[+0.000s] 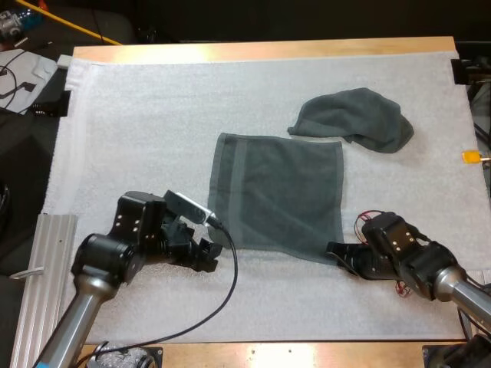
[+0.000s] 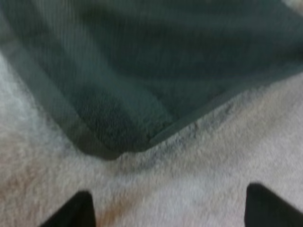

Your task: Pick towel from pile, fold and stack

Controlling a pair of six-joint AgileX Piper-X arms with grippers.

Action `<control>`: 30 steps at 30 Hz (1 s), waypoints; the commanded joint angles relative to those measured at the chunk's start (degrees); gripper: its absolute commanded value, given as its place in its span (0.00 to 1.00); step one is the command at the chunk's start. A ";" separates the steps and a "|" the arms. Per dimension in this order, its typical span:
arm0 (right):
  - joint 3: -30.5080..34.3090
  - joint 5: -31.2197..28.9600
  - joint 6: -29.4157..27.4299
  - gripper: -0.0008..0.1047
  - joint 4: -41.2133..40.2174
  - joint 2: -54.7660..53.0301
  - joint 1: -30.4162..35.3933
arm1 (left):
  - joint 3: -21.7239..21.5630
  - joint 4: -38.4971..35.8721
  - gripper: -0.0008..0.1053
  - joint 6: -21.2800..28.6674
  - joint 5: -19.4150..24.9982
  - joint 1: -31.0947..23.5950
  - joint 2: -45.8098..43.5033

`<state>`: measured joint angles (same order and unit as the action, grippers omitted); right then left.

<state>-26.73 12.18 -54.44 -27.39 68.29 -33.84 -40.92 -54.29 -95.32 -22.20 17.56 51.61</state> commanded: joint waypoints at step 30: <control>-0.05 -1.05 -0.97 0.01 -2.16 -0.36 -0.29 | 0.76 17.44 0.51 -0.80 7.80 5.53 31.56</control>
<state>-26.73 11.03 -54.80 -28.53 68.25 -33.84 -40.12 -37.99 -95.55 -15.18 22.84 82.42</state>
